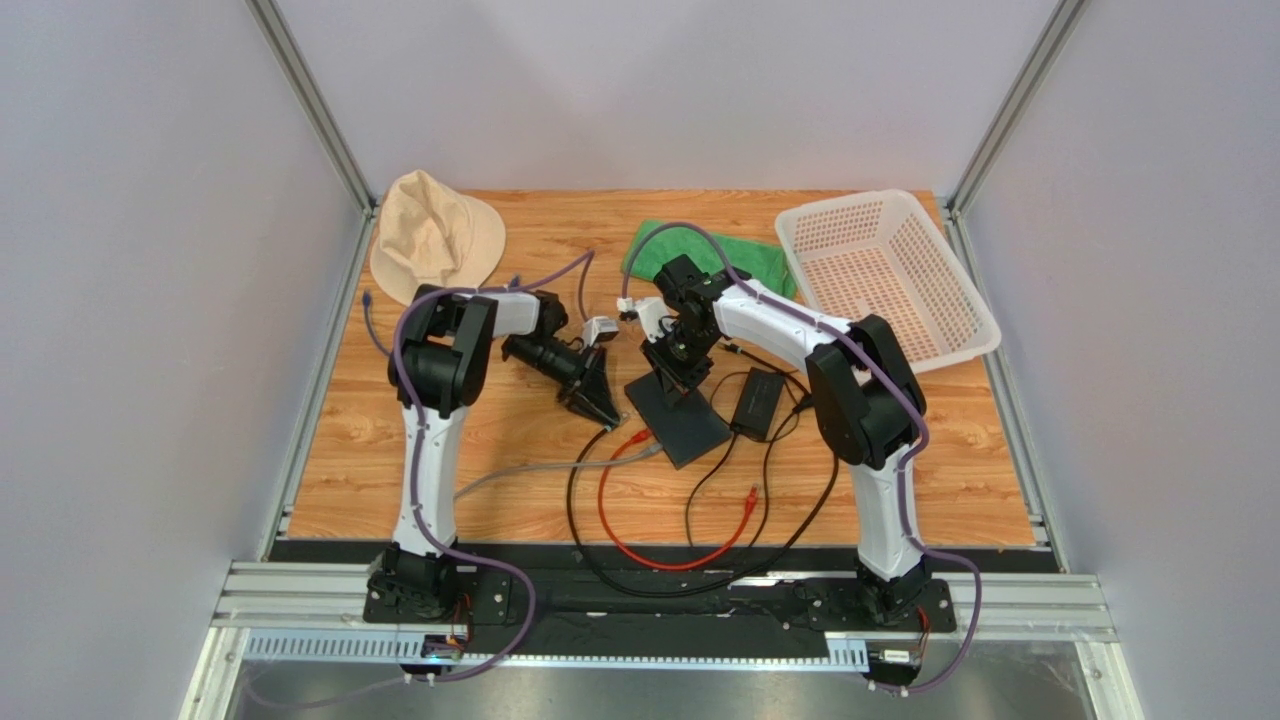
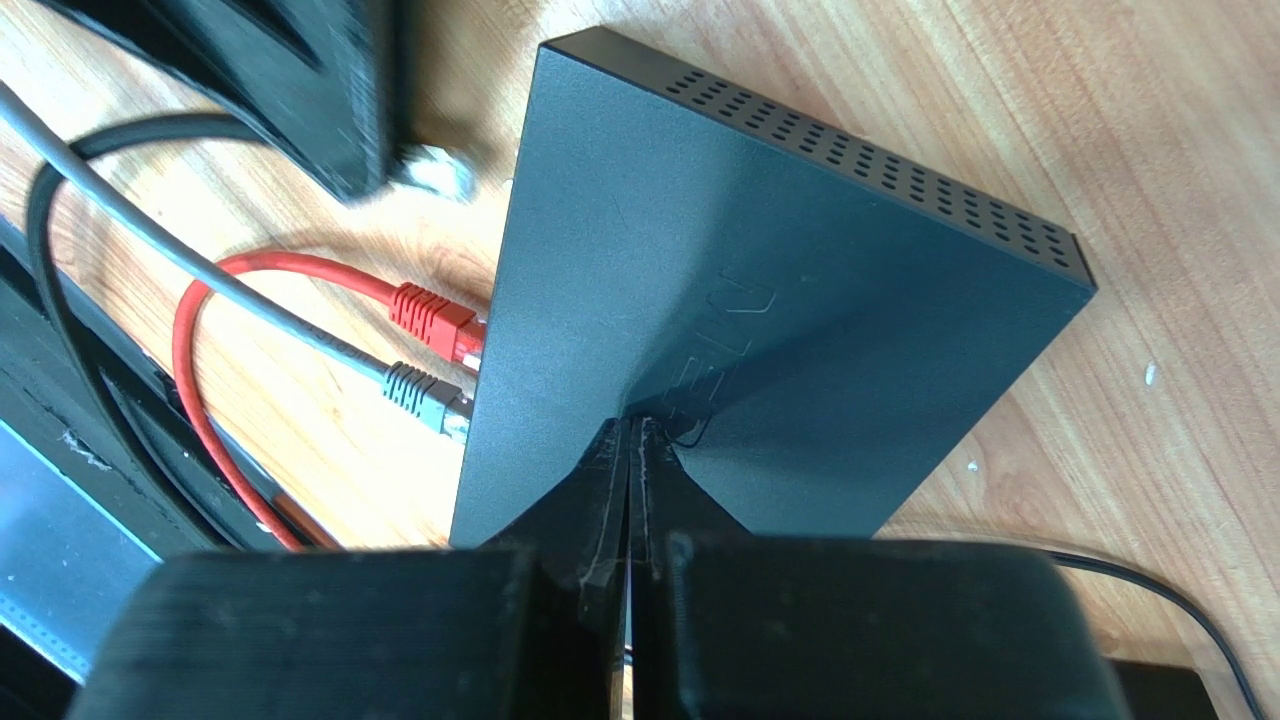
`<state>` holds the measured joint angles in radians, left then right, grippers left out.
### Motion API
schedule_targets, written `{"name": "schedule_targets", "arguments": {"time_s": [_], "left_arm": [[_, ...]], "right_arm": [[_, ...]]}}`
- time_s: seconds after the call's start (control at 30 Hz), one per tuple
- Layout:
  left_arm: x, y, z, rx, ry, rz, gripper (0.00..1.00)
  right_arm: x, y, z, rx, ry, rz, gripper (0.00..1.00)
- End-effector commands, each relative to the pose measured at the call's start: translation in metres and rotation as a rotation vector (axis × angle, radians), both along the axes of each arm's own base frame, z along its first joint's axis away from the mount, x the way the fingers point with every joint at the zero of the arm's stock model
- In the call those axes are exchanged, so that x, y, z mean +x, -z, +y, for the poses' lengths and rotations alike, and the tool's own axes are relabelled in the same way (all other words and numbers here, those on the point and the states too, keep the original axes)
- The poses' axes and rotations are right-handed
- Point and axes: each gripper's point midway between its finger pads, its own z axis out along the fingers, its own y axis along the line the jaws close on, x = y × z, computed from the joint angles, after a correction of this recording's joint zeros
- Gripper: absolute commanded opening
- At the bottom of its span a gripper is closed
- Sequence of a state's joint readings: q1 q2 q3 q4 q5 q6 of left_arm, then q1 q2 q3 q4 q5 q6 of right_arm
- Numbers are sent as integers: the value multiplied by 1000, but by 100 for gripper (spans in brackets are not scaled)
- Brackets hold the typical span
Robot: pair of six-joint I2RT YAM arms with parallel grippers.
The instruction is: Pull the plug from the switch port
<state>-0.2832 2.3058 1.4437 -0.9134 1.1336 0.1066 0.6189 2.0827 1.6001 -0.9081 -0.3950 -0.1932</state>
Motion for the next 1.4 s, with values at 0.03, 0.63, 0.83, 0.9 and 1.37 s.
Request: {"name": "schedule_targets", "arguments": {"time_s": [0.03, 0.63, 0.83, 0.9, 1.37], "left_arm": [[6, 20, 21, 117, 37, -145, 0], [119, -90, 190, 617, 169, -769, 0], [173, -78, 267, 980, 365, -874, 0], [195, -84, 276, 1056, 323, -905, 1], [143, -154, 161, 586, -70, -898, 56]], "right_arm": [[2, 51, -19, -140, -34, 1, 0], [18, 43, -7, -109, -37, -43, 0], [22, 41, -2, -98, -39, -50, 0], [24, 40, -1, -93, -37, -56, 0], [30, 39, -1, -101, -58, -89, 0]]}}
